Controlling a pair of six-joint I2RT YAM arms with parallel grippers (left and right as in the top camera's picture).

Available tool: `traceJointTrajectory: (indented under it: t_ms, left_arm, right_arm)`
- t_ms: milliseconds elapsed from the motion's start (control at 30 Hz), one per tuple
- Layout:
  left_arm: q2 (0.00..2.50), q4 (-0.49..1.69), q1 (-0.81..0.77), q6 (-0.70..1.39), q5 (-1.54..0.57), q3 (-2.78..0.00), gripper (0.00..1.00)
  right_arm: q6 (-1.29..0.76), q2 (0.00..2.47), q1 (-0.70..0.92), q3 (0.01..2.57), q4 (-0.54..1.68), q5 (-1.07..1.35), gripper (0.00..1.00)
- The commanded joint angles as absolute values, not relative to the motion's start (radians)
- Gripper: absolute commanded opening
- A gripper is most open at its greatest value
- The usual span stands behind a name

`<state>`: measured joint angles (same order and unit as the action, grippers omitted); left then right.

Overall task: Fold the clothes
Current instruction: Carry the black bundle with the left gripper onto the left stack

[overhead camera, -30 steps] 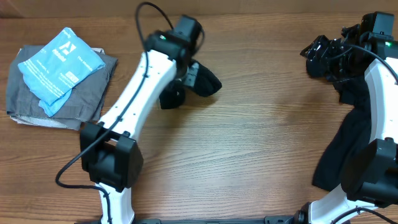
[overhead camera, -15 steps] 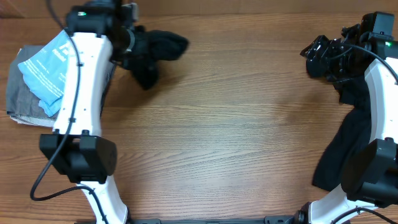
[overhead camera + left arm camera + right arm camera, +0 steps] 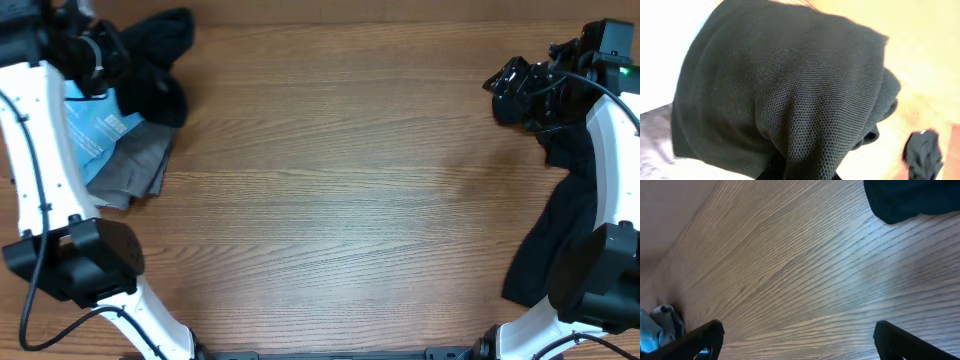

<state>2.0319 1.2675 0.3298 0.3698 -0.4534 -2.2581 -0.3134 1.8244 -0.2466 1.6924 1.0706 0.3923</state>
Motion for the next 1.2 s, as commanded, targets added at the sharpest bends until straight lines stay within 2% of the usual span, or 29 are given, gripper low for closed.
traceJointTrajectory:
  t_ms: [0, 233, 567, 1167]
  left_arm:
    - [2.029, 1.255, 0.374, 0.398, -0.53, -2.259, 0.04]
    - [2.029, 1.142, 0.421, 0.427, -0.699, -2.153, 0.04]
    - [2.029, 0.997, 0.364, 0.452, -0.855, -2.148, 0.04]
    - [2.184, 0.939, 0.355, 0.422, -0.808, -2.146, 0.04]
  right_arm:
    - [-0.307, 1.826, -0.245, 1.69, 1.068, 0.392, 1.0]
    - [-0.307, 1.826, -0.245, 1.69, 1.068, 0.392, 1.0]
    - [-0.307, 1.826, -0.245, 1.69, 1.068, 0.392, 1.0]
    - [-0.307, 1.826, -0.245, 1.69, 1.068, 0.392, 1.0]
